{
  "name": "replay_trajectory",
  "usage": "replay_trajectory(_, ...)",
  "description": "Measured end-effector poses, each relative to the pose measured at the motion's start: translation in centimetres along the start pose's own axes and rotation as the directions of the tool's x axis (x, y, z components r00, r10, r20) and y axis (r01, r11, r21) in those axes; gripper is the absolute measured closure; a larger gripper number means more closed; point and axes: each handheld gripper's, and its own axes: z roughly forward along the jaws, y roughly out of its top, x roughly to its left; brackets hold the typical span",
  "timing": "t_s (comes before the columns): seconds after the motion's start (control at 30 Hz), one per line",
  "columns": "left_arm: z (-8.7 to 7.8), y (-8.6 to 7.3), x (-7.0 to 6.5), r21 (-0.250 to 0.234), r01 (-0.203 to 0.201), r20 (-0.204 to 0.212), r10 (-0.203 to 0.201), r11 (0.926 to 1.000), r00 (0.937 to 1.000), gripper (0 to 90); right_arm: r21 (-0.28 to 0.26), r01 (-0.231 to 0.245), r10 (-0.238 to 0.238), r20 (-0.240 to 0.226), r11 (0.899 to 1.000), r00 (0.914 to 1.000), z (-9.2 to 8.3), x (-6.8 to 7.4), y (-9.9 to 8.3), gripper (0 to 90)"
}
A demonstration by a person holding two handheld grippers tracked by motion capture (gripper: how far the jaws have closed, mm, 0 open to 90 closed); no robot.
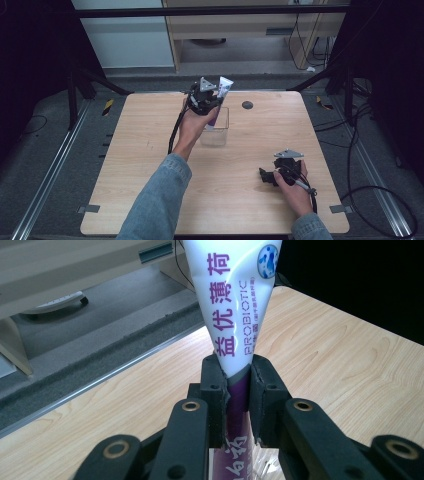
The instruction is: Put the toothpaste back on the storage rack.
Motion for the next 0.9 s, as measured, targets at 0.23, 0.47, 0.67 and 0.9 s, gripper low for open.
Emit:
replay_trajectory(0.23, -0.1, -0.3, -0.1, 0.001, -0.006, 0.003, 0.006, 1.0000, 1.0000, 78.4, 0.000, -0.001, 0.001, 0.000, 1.000, 1.0000, 0.0, 0.0, 0.0, 0.4)
replay_trajectory(0.47, 0.1, -0.6, -0.2, 0.000, -0.008, 0.013, 0.008, 1.0000, 0.9999, 78.4, 0.005, -0.012, 0.012, -0.005, 1.000, 0.9999, -0.1, 0.1, 0.0, 0.4)
replay_trajectory(0.67, 0.2, -0.9, 0.0, 0.004, 0.001, 0.015, -0.001, 1.0000, 0.9999, 78.4, 0.001, -0.001, 0.001, 0.001, 1.000, 1.0000, 0.0, 0.0, 0.0, 0.4)
replay_trajectory(0.9, 0.3, -1.4, 0.0, 0.009, -0.001, 0.021, 0.001, 1.0000, 0.9998, 78.4, 0.004, -0.003, 0.003, 0.000, 1.000, 1.0000, 0.0, 0.0, 0.0, 0.4)
